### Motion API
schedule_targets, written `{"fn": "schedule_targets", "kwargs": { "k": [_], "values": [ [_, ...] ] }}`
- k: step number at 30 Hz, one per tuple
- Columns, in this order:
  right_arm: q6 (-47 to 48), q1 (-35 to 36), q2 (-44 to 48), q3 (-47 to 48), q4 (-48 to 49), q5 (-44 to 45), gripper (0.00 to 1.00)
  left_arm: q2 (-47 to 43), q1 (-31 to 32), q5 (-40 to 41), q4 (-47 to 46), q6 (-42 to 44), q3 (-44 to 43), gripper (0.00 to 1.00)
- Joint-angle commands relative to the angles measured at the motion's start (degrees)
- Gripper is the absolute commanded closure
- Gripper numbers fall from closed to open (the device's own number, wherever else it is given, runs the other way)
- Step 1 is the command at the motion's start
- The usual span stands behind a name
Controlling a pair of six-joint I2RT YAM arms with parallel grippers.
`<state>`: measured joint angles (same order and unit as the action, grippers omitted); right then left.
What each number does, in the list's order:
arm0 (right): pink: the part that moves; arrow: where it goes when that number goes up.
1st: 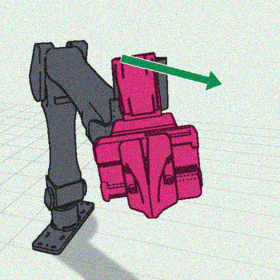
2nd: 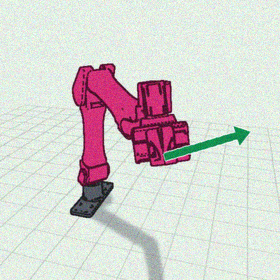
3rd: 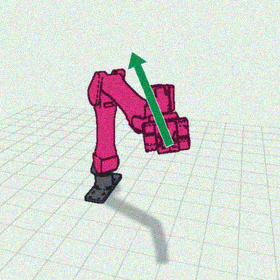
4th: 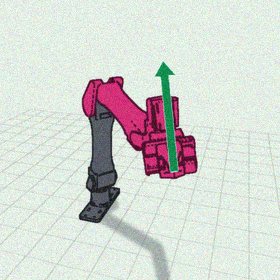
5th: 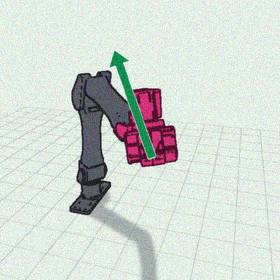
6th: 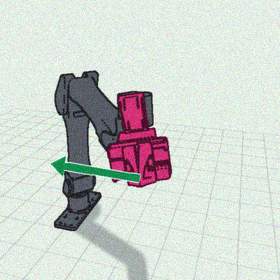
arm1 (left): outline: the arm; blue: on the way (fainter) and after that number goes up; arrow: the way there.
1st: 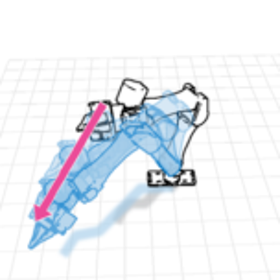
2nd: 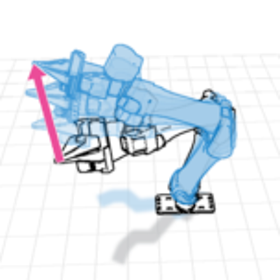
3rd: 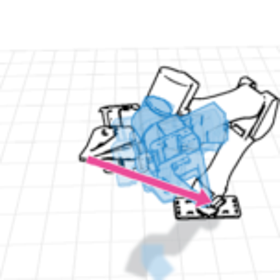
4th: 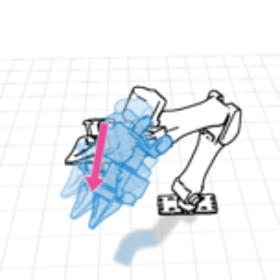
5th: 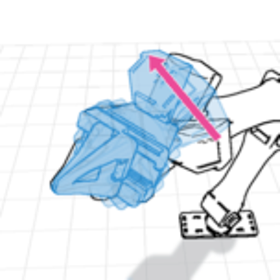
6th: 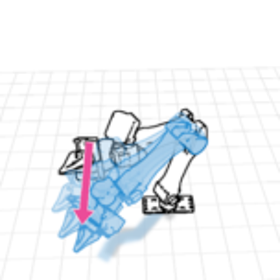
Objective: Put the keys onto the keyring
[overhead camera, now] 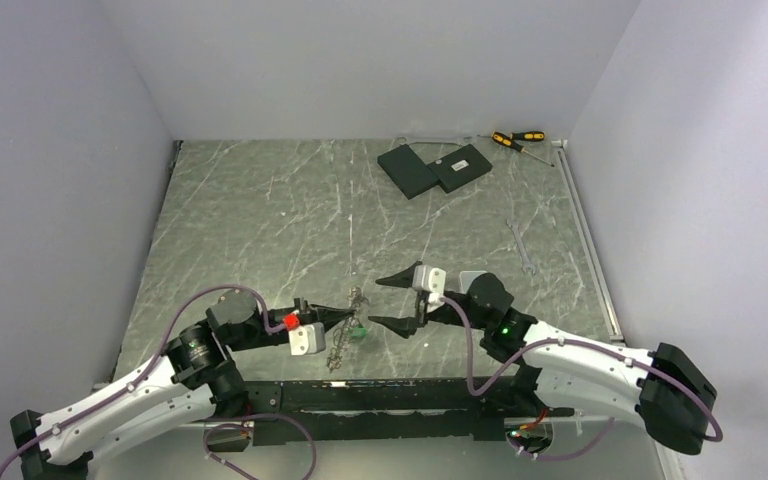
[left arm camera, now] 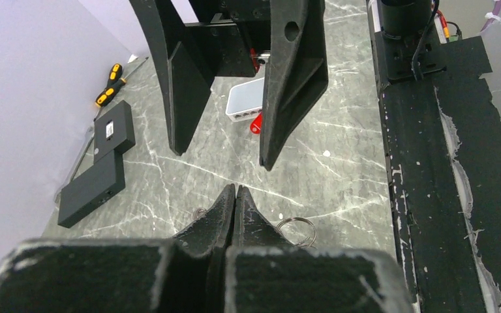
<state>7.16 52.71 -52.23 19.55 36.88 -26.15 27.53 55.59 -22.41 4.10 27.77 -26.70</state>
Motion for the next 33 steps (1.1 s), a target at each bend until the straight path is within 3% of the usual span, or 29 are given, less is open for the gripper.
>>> {"fn": "schedule_targets", "kwargs": {
  "k": [1,16,24,33],
  "values": [
    [6.60,3.15,-2.94,4.88,1.99,-1.47,0.29,0.06,0.22,-0.76,-6.79,-1.46,-0.43,1.00],
    [9.82,7.30,-6.02,7.61,0.98,2.89,0.51,0.46,0.22,0.18,-8.58,-2.87,0.25,1.00],
    [10.15,7.41,-7.99,8.70,0.54,3.47,0.58,0.51,0.22,0.33,-9.05,-3.41,0.39,1.00],
    [10.95,7.51,-7.70,9.84,-1.56,3.09,0.82,0.55,0.22,0.35,-9.42,-3.77,0.42,1.00]
  ]
}}
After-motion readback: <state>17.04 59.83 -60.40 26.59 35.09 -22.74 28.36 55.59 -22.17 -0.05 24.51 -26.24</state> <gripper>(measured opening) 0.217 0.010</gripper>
